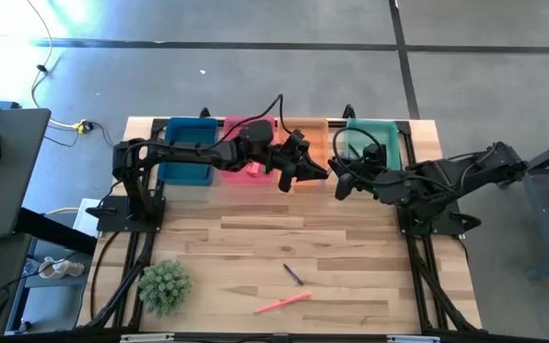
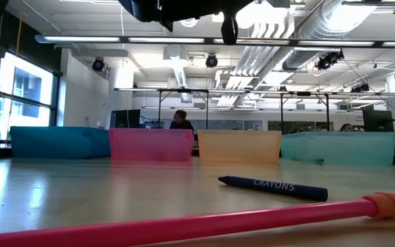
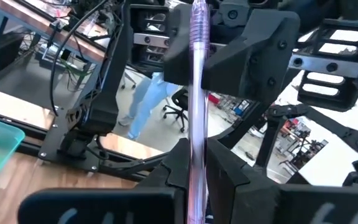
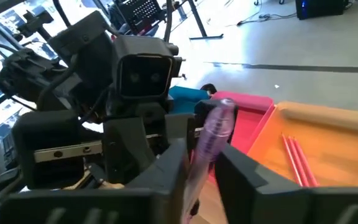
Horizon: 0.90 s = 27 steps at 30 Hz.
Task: Sort crayons/erasers/pens/pencils in bins
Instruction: Put the purple pen into the green bin
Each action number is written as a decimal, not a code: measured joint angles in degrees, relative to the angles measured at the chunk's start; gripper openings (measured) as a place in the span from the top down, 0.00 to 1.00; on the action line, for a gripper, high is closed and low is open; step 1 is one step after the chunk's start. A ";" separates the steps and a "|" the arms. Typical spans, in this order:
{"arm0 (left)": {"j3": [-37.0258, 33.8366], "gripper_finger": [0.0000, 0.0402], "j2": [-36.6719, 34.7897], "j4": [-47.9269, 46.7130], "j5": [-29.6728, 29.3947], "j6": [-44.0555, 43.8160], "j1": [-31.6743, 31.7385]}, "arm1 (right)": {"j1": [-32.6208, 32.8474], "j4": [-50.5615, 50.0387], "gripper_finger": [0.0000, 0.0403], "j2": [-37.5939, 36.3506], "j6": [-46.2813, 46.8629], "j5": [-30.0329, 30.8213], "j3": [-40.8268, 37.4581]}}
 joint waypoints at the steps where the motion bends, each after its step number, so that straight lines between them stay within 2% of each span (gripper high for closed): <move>1: 0.00 0.96 0.00 -0.16 -0.02 0.36 0.00 | 0.00 -0.01 0.85 0.07 0.03 -0.08 0.00; 4: -0.02 0.96 0.00 -0.25 -0.13 0.99 0.00 | 0.02 0.58 0.95 0.05 0.61 -0.61 0.04; 6: -0.02 0.95 0.02 -0.61 -0.18 1.84 0.00 | 0.02 0.44 0.97 0.05 0.60 -0.80 0.04; 14: 0.04 0.85 0.00 -3.97 -0.24 4.47 0.24 | 0.00 -1.67 0.93 0.09 2.50 -0.34 0.00; 20: 0.04 0.72 0.00 -8.45 -0.20 12.88 0.51 | -0.04 -4.12 0.96 0.07 4.09 0.15 0.00; 24: 0.02 0.64 0.00 -15.73 -0.34 20.05 1.79 | -1.34 -8.23 0.95 0.45 7.78 0.22 0.00; 27: 0.00 0.62 0.00 -21.19 -1.18 25.17 3.13 | -3.31 -11.35 0.95 1.62 10.44 -1.05 0.00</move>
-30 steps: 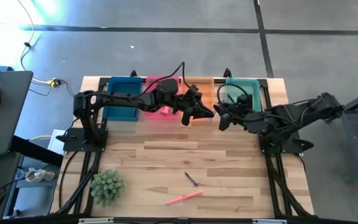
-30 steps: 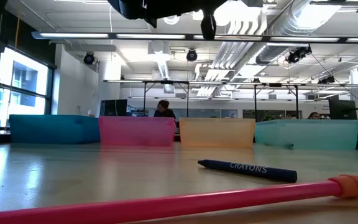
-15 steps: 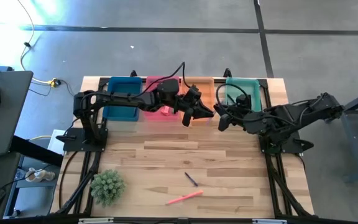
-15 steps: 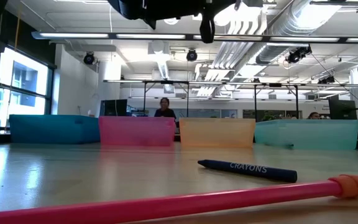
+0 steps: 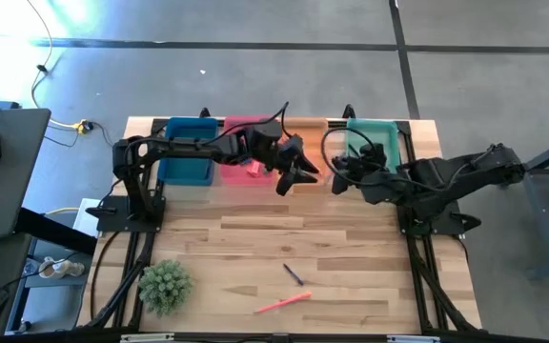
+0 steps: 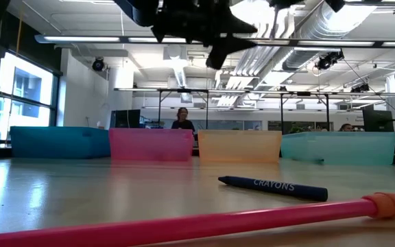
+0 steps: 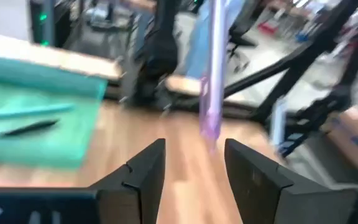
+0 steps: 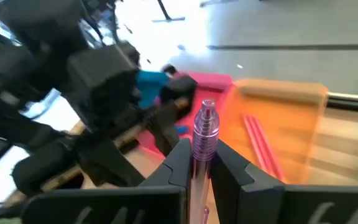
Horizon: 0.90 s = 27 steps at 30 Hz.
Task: Sort crayons/erasers/pens/pencils in bins
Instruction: Put the purple pen into the green bin
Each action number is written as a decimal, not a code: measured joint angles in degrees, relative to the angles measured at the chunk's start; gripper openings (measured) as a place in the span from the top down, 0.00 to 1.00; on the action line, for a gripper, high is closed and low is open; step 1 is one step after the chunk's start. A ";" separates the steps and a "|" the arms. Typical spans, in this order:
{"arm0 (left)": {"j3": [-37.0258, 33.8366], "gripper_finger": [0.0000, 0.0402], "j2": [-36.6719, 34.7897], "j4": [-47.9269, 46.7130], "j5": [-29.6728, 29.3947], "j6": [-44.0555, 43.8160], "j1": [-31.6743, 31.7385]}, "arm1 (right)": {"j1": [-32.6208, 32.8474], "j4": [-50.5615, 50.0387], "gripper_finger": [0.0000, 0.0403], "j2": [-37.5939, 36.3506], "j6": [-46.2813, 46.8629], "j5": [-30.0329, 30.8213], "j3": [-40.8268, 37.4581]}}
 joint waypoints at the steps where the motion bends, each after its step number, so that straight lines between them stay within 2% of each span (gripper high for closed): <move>1: 0.00 0.61 0.00 -1.66 -0.81 1.35 0.46 | -0.73 -1.03 0.95 0.47 0.35 -0.76 0.00; 6: 0.00 0.63 0.00 -8.71 -6.52 7.37 2.08 | -5.25 -4.45 0.95 2.95 0.69 -3.92 0.00; 11: 0.00 0.64 0.00 -12.51 -9.21 9.33 3.30 | -10.22 -9.74 0.95 4.85 0.70 -5.14 0.00; 17: -0.02 0.65 0.00 -15.02 -9.60 9.48 4.59 | -16.80 -15.33 0.95 5.89 -0.13 -5.30 0.00; 21: -0.02 0.65 0.00 -16.16 -10.99 9.45 5.32 | -22.13 -18.45 0.95 5.99 -3.55 -5.37 0.00; 27: -0.02 0.65 0.00 -18.09 -17.55 10.08 5.44 | -31.80 -19.70 0.95 5.99 -13.87 -7.68 0.00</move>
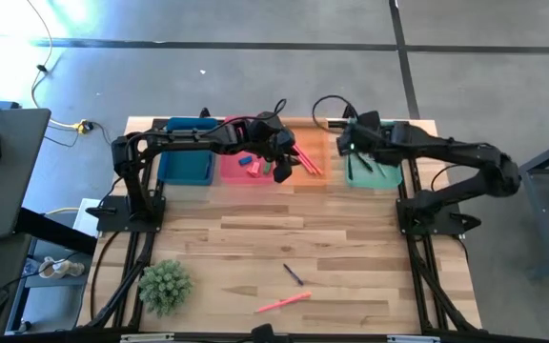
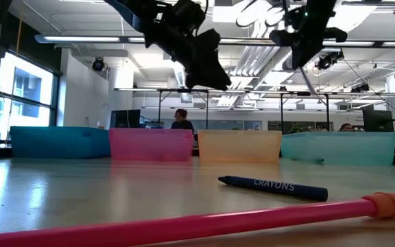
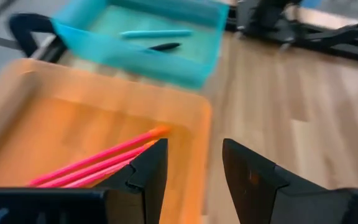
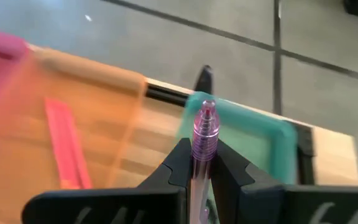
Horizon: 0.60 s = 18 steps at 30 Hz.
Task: Sort crayons/erasers/pens/pencils in bins
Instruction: Put the purple pen into the green bin
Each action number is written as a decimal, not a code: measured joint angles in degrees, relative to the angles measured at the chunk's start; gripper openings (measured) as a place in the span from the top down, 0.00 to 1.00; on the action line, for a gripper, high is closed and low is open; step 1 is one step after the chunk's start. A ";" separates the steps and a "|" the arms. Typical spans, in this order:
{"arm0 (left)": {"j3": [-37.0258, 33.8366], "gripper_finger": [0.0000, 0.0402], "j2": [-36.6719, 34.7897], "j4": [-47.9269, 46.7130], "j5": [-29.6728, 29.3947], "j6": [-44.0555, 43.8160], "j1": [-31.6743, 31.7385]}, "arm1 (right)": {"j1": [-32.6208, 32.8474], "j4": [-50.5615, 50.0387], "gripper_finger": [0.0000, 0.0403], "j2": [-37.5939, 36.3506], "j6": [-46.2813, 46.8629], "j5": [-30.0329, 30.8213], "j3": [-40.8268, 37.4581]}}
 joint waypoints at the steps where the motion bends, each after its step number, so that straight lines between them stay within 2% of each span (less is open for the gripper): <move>1: 0.01 0.65 0.00 -0.10 -1.34 0.61 0.00 | -1.73 -0.02 0.95 0.00 -2.00 -0.91 0.00; 8: 0.00 0.65 0.00 -0.07 -8.75 2.36 0.00 | -14.15 1.85 0.95 -0.02 -13.78 -10.88 -2.22; 18: 0.01 0.65 0.00 0.67 -10.19 1.72 0.00 | -25.52 14.60 0.95 -0.02 -23.92 -25.29 -12.36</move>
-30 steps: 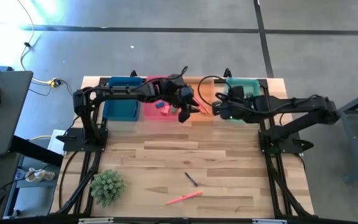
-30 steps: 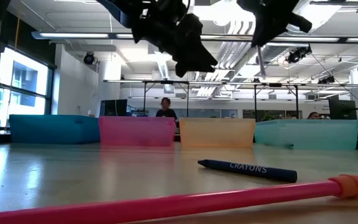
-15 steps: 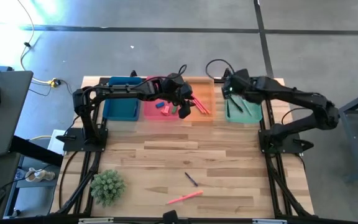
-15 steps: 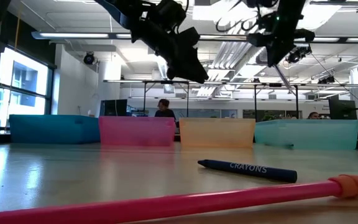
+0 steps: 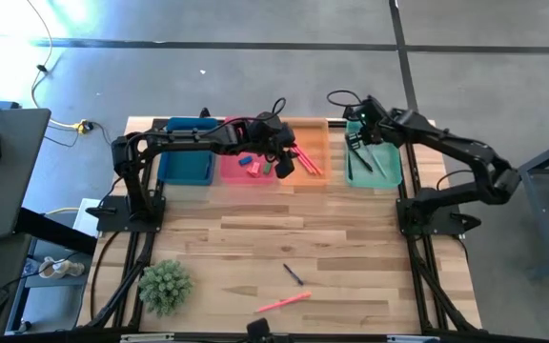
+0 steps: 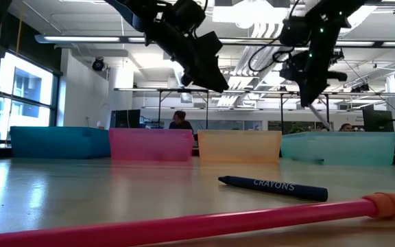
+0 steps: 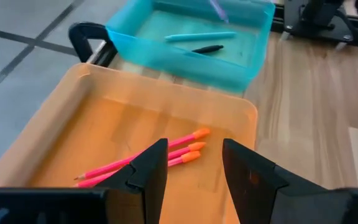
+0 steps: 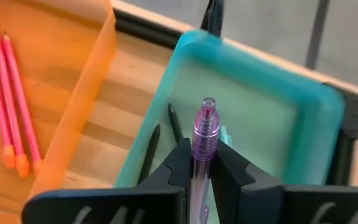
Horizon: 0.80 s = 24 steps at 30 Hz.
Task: Sort crayons/erasers/pens/pencils in bins
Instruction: Put the purple pen into the green bin
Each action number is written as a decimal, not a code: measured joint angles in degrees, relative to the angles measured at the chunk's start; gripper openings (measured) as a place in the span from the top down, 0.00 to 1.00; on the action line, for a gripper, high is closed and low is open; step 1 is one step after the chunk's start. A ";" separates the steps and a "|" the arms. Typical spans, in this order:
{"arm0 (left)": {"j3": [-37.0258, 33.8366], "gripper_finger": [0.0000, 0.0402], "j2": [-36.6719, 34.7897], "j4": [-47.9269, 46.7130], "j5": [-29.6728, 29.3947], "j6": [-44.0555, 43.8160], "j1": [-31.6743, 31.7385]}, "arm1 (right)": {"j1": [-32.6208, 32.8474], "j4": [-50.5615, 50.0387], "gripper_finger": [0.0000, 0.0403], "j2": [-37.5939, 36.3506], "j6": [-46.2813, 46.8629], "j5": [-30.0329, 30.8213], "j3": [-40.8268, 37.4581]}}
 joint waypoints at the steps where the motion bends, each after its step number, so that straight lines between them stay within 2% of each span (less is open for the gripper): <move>1: -0.01 0.65 0.00 0.11 -0.67 -0.01 0.00 | -0.77 1.20 0.95 0.00 -0.22 -1.27 -1.09; 7: -0.01 0.65 0.00 0.87 -2.01 0.01 0.00 | -3.43 5.86 0.95 0.00 0.48 -3.69 -7.11; 15: -0.01 0.65 0.00 2.92 -2.51 -0.57 0.00 | -4.94 6.88 0.95 0.00 0.42 -6.61 -11.35; 24: -0.01 0.65 -0.01 1.89 -8.44 -0.87 0.04 | -5.68 7.57 0.95 0.00 0.29 -6.60 -14.25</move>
